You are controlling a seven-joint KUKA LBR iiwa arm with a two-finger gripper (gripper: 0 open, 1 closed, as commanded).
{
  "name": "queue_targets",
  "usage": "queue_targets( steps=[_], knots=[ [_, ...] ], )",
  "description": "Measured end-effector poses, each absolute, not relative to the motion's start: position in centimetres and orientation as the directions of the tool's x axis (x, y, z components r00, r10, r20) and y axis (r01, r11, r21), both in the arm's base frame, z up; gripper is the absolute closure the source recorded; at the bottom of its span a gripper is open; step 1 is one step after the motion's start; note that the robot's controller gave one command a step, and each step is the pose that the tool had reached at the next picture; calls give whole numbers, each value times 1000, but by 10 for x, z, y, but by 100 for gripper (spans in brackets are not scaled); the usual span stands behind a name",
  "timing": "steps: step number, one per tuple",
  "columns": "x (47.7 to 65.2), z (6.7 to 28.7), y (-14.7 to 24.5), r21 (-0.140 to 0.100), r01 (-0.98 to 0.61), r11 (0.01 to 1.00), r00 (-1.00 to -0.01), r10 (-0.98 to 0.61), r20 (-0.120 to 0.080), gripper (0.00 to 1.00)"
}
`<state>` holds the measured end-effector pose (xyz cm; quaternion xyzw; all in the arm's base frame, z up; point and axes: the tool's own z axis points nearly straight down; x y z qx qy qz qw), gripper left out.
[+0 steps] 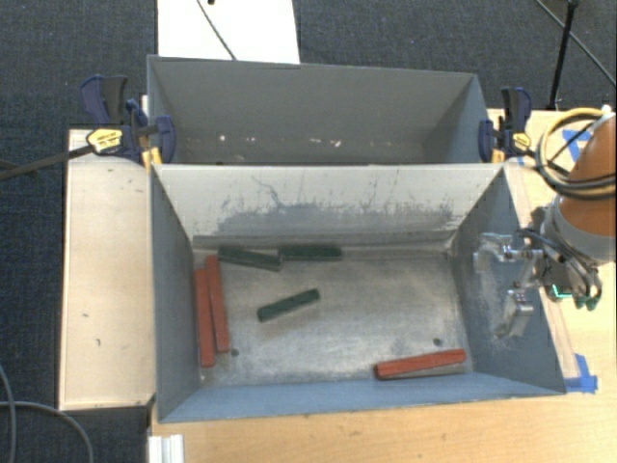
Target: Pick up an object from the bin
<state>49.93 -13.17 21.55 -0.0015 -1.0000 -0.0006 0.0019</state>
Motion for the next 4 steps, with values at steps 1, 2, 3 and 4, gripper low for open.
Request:
queue_targets(
  steps=[1,2,3,4],
  knots=[
    [482,71,-75,-3,-299,954,-954,-299,-10,0],
    [484,102,-56,-1,-277,961,-961,-277,-6,0],
    [486,109,-90,-3,-361,933,-933,-361,-5,0],
    [487,71,-45,-4,-429,903,-903,-429,-12,0]
  ],
)
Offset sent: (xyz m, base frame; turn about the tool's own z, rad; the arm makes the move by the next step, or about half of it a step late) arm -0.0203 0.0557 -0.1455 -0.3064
